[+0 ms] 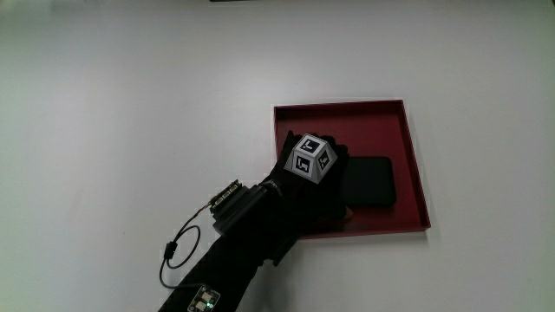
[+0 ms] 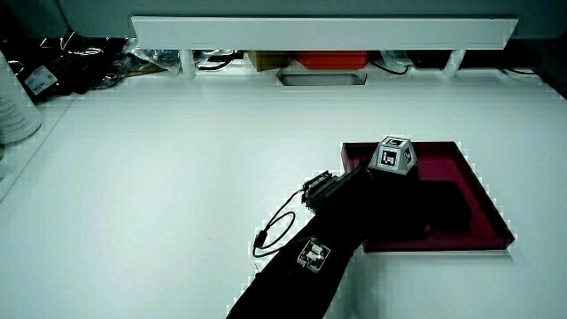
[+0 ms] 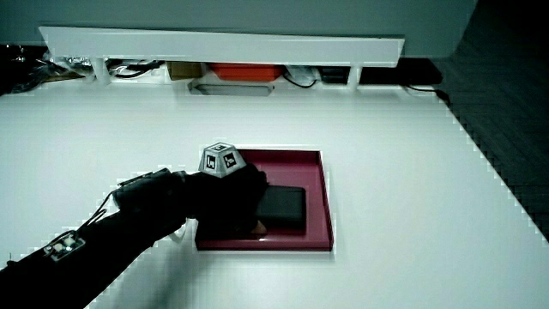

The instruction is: Pick battery from plate

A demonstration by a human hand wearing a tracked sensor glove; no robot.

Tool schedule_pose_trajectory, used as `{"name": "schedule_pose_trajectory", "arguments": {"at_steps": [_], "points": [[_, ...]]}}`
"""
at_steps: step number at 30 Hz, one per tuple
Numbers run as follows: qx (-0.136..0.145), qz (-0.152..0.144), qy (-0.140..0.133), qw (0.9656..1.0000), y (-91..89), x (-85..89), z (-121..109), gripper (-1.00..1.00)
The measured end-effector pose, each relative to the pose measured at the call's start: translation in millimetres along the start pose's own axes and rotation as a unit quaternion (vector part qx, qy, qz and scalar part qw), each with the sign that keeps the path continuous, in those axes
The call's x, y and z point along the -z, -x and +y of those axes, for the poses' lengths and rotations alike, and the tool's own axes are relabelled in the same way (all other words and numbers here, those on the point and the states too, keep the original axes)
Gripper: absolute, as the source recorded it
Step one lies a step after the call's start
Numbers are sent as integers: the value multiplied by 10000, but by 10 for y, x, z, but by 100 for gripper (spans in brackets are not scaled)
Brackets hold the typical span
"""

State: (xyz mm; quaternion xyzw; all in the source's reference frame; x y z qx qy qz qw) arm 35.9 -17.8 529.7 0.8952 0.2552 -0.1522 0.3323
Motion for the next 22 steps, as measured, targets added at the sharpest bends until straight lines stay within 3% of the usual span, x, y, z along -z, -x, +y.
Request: {"name": "schedule_pose_trajectory", "arguments": {"at_steps": [5,9,13,16,19,21,22], "points": [[26,-5,-24,10000,-13,-27,-22,80],[123,12,-210,9997,-6,-39,-61,100],[266,-78,-477,9985,24,-70,-111,100],[346,-118,-722,9967,13,-284,-250,100],[764,75,-1148,9904,41,-481,-370,100],[1038,400,-1454,9831,60,-654,-510,100],[1011,15,-1456,9842,125,-652,-529,100]]}}
